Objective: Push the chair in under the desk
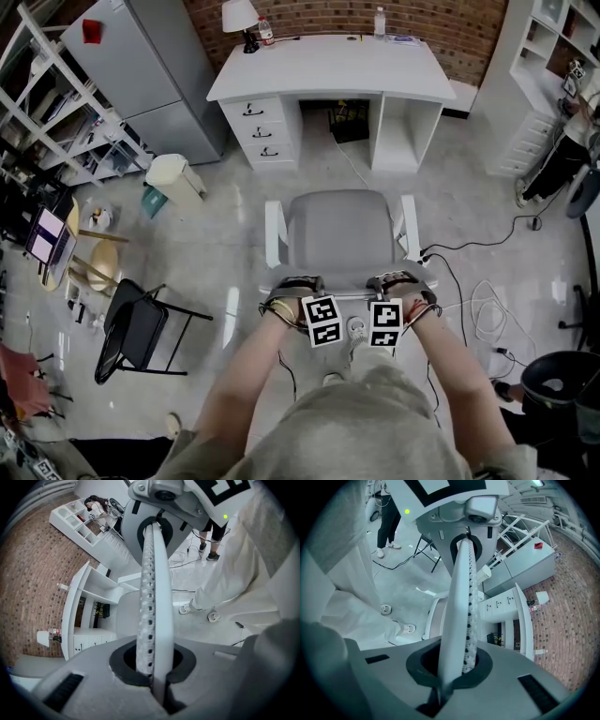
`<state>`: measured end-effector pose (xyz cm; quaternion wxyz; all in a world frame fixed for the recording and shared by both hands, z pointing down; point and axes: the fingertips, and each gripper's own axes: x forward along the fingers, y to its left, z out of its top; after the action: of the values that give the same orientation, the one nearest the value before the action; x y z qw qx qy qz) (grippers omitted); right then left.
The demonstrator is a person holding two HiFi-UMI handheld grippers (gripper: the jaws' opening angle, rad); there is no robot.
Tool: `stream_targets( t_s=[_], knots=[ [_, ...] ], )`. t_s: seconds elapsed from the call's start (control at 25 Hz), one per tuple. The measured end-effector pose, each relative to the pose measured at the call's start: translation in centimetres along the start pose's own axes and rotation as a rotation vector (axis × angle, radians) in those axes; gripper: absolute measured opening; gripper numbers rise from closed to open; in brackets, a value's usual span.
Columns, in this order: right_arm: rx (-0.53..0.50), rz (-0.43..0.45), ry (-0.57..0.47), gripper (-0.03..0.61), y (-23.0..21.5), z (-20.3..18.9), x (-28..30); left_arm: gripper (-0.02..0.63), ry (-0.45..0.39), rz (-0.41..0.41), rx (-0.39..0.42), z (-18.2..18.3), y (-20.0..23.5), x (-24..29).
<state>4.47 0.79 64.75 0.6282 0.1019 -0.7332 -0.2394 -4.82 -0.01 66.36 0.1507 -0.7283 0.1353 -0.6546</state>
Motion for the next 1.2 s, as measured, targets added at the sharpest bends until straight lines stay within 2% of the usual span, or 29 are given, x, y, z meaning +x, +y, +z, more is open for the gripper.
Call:
stream_targets(
  t_s=[1.2],
  knots=[
    [-0.019,0.010,-0.018,0.009,-6.6,-0.7,3.7,0.013,0.009,0.047,-0.002,-1.4,7.1,2.9]
  ],
)
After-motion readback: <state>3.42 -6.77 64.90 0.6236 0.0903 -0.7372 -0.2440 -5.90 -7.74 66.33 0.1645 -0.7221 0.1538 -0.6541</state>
